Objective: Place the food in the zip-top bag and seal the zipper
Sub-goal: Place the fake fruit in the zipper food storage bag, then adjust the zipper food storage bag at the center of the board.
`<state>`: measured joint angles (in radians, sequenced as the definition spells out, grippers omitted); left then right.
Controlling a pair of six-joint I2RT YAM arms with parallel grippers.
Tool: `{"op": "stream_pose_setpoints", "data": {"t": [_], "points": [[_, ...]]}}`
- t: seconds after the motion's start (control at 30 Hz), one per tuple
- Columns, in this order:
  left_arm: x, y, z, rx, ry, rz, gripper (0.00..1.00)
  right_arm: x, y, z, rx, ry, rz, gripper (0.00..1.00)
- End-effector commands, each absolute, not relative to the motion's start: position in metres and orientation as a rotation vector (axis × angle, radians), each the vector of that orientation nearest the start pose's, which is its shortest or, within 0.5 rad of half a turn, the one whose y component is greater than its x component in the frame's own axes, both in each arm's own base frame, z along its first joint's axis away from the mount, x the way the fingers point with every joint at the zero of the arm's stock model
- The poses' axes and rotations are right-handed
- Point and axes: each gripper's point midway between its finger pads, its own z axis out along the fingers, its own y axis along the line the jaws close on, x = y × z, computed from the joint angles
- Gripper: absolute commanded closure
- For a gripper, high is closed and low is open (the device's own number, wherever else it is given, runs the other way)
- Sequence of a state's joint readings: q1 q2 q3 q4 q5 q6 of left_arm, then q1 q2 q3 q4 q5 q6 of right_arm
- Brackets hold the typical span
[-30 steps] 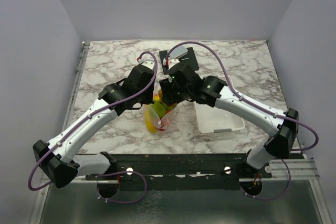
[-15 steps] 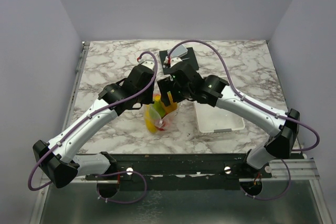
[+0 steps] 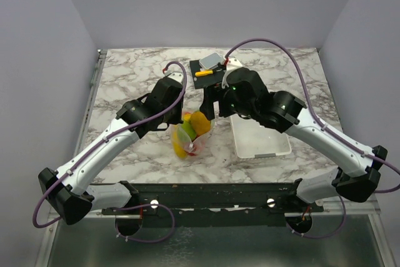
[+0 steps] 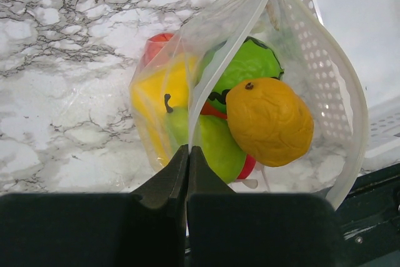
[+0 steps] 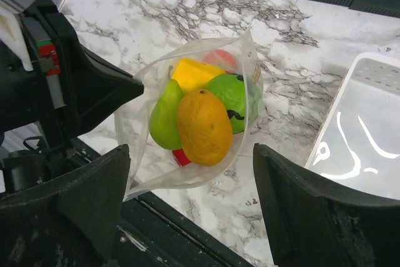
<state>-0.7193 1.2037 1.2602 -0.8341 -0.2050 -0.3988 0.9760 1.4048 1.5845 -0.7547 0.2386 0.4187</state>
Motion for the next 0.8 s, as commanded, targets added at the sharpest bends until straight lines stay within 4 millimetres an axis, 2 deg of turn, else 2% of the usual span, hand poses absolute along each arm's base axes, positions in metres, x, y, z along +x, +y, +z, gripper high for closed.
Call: {"op": "stream_pose_setpoints", "data": {"t": [0.0,0.23,0.5,0.6,0.77], "points": [[0.247,-0.196,0.239,0.282,2.318,-0.364,1.0,0.23,0.297,0.314,-0.397,2.142,0.572,0.16],[0.24,-0.206,0.248,0.262,2.314,-0.462,1.0,0.214,0.282,0.302,-0.345,2.191,0.605,0.19],[0.233,-0.22,0.257,0.202,2.305,-0.601,1.0,0.185,0.291,0.277,-0.332,2.275,0.78,0.25],[0.232,-0.222,0.262,0.191,2.295,-0.625,1.0,0.186,0.293,0.262,-0.286,2.32,0.766,0.28],[0.231,-0.221,0.263,0.184,2.293,-0.632,1.0,0.204,0.284,0.244,-0.125,2.38,0.615,0.34]]}}
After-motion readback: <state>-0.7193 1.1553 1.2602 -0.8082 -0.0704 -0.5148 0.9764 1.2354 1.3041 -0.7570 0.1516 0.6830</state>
